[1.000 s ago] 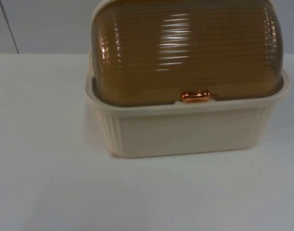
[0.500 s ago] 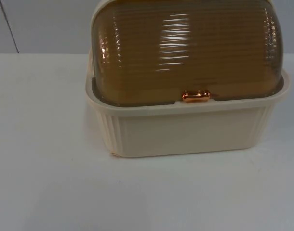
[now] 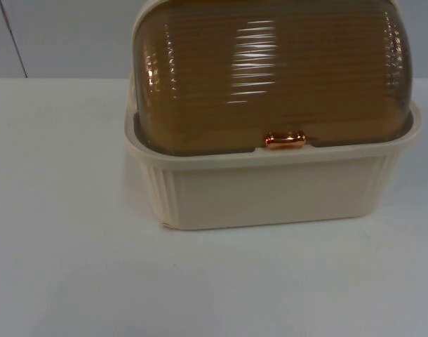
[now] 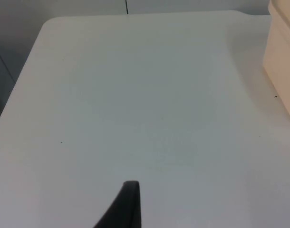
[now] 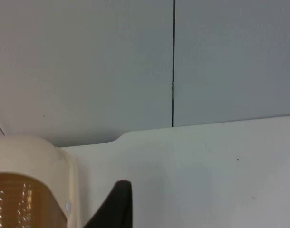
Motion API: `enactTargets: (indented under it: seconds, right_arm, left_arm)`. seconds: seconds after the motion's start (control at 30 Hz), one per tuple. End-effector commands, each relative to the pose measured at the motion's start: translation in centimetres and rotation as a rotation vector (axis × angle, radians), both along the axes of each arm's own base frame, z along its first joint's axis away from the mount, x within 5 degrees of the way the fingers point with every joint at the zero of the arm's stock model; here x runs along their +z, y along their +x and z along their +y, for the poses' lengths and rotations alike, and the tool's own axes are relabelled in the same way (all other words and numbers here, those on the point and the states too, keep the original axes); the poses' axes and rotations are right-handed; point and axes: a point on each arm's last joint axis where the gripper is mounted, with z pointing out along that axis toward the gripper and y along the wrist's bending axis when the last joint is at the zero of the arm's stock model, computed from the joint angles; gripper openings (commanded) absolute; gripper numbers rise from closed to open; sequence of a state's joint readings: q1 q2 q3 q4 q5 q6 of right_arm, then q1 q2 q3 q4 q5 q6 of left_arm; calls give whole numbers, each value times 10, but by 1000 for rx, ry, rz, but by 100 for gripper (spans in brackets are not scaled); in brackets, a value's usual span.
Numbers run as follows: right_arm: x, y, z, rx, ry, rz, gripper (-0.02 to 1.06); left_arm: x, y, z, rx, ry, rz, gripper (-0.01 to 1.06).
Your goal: Open the box lid with the left hand, place the block into the box with the right hand, then close the box lid with the left hand.
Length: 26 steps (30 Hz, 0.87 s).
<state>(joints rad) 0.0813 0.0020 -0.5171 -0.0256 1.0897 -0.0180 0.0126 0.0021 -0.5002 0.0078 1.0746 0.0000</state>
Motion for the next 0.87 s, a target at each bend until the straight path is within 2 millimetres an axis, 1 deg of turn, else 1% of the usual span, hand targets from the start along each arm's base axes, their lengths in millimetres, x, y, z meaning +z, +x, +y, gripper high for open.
enactTargets:
  seconds: [0.0, 0.83]
  right_arm:
    - [1, 0, 0, 12, 0, -13, 103]
    - [1, 0, 0, 13, 8, -13, 103]
  left_arm:
    - [-1, 0, 1, 8, 2, 3, 103]
    - [-1, 0, 1, 19, 8, 3, 103]
